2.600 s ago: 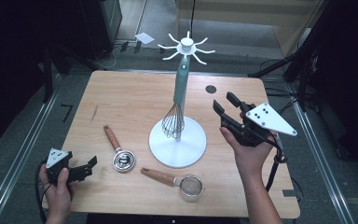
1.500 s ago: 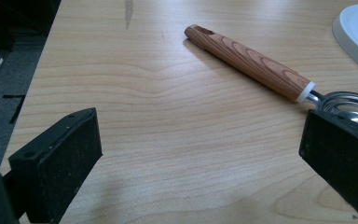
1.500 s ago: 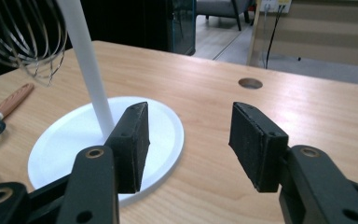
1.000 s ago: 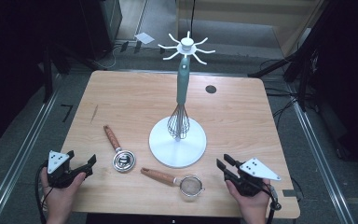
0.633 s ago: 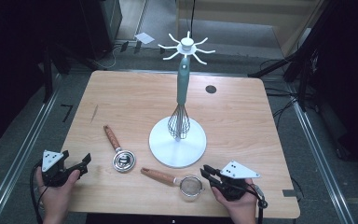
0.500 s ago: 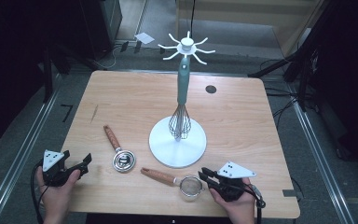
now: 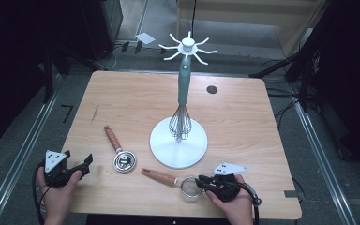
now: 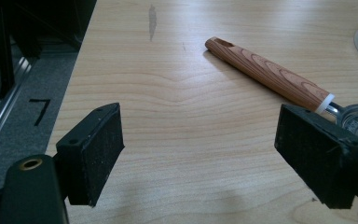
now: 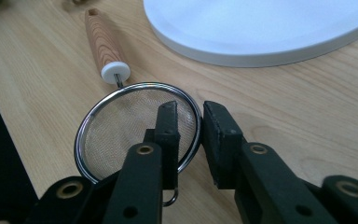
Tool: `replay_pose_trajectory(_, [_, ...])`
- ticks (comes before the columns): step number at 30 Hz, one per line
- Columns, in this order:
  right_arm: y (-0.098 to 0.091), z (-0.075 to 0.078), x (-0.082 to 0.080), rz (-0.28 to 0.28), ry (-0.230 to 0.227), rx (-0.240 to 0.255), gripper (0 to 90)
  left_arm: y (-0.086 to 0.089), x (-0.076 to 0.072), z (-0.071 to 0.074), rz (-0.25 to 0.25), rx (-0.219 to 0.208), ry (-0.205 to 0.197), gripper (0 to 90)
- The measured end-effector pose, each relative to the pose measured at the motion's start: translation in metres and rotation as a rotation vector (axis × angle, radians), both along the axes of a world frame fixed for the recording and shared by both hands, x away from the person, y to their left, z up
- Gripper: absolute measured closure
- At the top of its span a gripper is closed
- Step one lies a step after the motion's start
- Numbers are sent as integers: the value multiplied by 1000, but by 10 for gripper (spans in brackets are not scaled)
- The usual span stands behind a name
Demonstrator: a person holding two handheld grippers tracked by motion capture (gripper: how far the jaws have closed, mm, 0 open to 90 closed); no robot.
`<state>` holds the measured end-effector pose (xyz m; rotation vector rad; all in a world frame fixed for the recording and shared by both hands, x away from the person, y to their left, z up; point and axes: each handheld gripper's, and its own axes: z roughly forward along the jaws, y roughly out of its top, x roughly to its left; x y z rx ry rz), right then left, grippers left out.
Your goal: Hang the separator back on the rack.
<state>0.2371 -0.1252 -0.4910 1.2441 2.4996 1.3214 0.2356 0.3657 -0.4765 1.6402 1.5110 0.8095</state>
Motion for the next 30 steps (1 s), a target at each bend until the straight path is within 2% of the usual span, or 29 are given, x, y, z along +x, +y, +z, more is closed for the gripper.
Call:
replay_pose_trajectory(3, [0,0,0,7,17,4,810,-1,0,0,3,8,-6,159])
replay_pose_trajectory(7, [0,1,-2,6,7,-13,809,-2,-1,1,0,31,-8,159])
replay_pose_trajectory(14, [-3,0,-8,-2,4,-17,781,-1,-1,1,4,28,-8,159])
replay_pose_trajectory(15, [-3,0,-9,-8,-9,-28,732,-1,-1,1,4,30,-7,159])
replay_pose_trajectory(18, [-4,2,-10,-9,-23,-41,685,-1,-1,1,9,24,-9,159])
replay_pose_trajectory(19, [-5,4,-8,-6,-51,-45,665,0,-1,1,10,25,-10,158])
replay_pose_trajectory(24, [-5,12,-4,14,-82,-58,632,1,-1,1,15,23,-13,158])
replay_pose_trajectory(26, [-2,23,2,63,-108,-140,618,2,-1,1,20,24,-14,158])
replay_pose_trajectory(27, [-1,27,3,72,-119,-161,607,2,-1,1,20,23,-13,158])
replay_pose_trajectory(28, [-1,27,3,72,-119,-161,607,2,-1,1,20,23,-13,158])
replay_pose_trajectory(30, [2,41,9,102,-140,-183,584,3,-1,1,21,23,-9,157])
